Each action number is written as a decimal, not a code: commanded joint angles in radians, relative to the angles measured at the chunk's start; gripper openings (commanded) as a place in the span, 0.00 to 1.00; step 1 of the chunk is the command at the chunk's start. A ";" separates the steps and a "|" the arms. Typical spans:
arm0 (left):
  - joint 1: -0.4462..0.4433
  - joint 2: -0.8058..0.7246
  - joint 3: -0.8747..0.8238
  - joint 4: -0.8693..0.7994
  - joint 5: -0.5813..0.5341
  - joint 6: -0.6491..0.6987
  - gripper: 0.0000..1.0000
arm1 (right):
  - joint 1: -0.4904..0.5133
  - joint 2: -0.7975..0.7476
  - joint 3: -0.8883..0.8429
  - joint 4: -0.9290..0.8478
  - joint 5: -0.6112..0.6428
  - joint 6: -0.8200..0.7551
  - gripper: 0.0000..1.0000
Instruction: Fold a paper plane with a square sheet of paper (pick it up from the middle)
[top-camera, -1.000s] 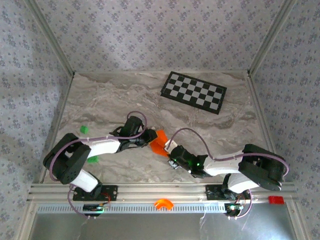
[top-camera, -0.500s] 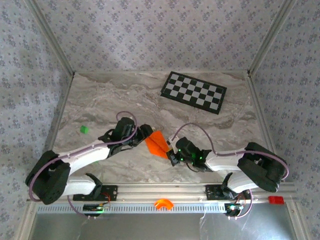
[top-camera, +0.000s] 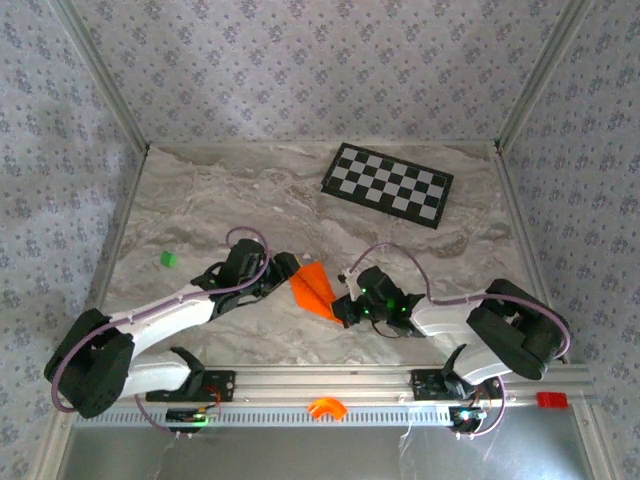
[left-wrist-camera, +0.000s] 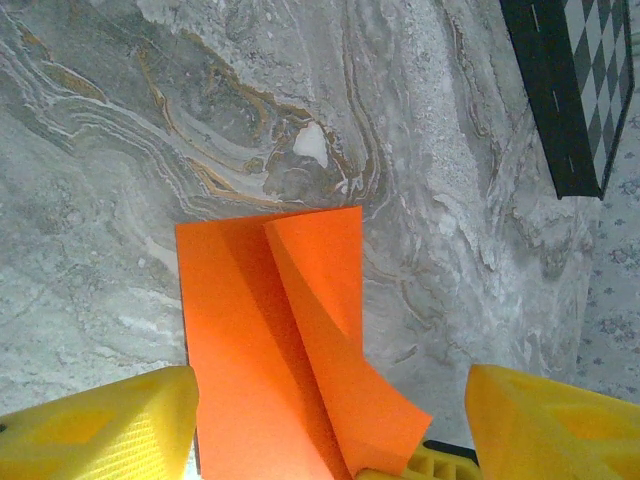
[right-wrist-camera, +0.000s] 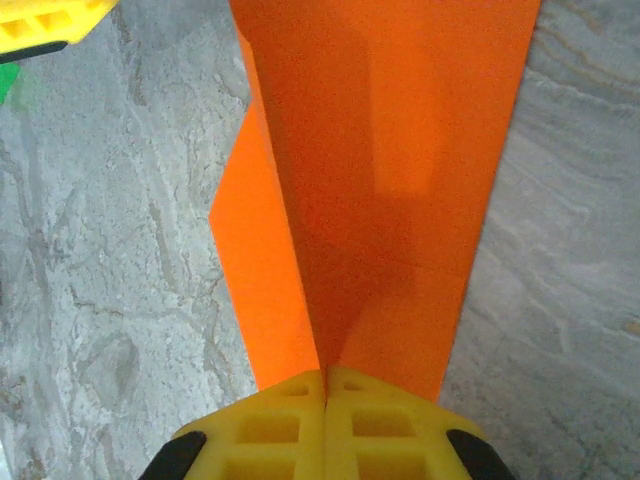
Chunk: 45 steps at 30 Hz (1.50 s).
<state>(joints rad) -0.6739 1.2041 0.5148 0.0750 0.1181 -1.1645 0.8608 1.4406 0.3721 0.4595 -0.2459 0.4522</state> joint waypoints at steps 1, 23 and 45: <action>0.006 -0.012 0.001 -0.018 -0.005 0.000 0.71 | -0.009 0.022 0.023 0.026 -0.032 0.040 0.00; 0.005 0.028 0.001 0.009 0.021 0.001 0.59 | -0.098 0.178 -0.008 0.224 -0.245 0.357 0.00; -0.006 0.073 -0.010 0.101 0.083 0.002 0.39 | -0.121 0.188 -0.053 0.230 -0.235 0.412 0.00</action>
<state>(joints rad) -0.6743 1.2709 0.5049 0.1329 0.1719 -1.1709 0.7502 1.6085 0.3462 0.7055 -0.4767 0.8326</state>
